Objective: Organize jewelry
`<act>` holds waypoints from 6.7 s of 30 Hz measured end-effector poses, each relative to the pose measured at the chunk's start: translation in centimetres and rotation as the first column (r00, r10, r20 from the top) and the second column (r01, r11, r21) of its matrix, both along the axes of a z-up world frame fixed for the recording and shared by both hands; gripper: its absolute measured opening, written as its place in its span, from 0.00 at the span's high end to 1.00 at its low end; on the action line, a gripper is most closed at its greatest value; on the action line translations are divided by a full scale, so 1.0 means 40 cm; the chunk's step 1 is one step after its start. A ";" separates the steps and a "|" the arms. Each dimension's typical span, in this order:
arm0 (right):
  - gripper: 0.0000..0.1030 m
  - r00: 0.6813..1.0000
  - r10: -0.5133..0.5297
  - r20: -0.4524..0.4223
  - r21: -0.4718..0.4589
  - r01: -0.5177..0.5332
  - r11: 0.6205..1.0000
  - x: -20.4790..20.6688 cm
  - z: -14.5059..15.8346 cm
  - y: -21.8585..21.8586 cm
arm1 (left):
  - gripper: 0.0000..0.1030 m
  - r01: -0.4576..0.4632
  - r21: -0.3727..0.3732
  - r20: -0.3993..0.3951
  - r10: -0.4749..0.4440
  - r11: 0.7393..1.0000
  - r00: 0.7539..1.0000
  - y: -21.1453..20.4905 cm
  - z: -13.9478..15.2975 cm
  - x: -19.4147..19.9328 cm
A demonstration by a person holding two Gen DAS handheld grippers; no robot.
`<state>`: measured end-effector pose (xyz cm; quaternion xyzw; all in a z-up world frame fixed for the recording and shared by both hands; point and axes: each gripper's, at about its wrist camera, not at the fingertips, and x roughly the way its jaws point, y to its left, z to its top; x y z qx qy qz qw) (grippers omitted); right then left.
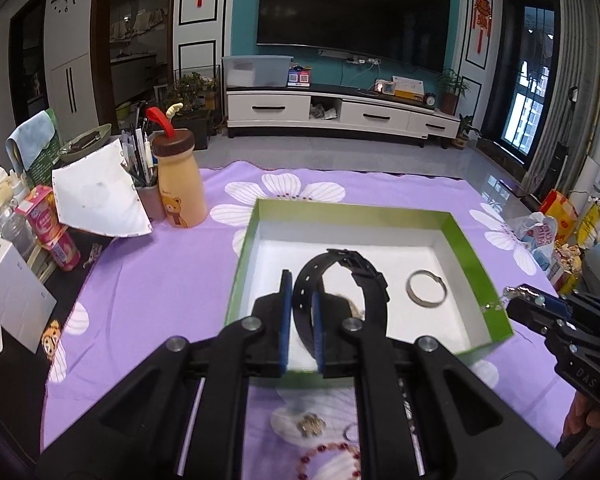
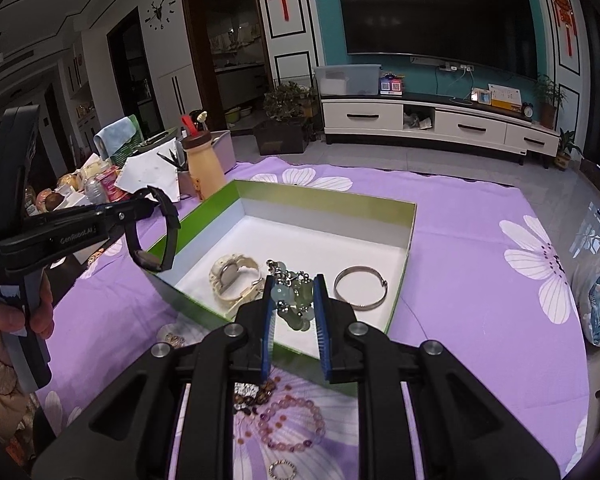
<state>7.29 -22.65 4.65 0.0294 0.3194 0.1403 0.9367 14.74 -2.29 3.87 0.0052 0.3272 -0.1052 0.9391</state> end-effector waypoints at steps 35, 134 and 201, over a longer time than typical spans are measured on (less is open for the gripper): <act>0.56 0.986 -0.009 -0.169 0.102 0.027 0.994 0.146 -0.101 -0.004 | 0.47 -0.039 0.146 -0.042 0.045 0.989 0.998 -0.032 -0.102 0.171; 0.80 0.991 0.003 -0.136 -0.096 -0.016 0.995 -0.235 -0.146 0.056 | 0.93 0.044 -0.056 -0.127 -0.051 0.997 0.991 0.035 -0.132 -0.295; 0.80 0.986 -0.019 -0.168 0.012 0.021 1.000 0.199 -0.098 0.014 | 0.93 0.098 -0.081 -0.229 -0.115 0.992 0.967 -0.196 -0.114 0.249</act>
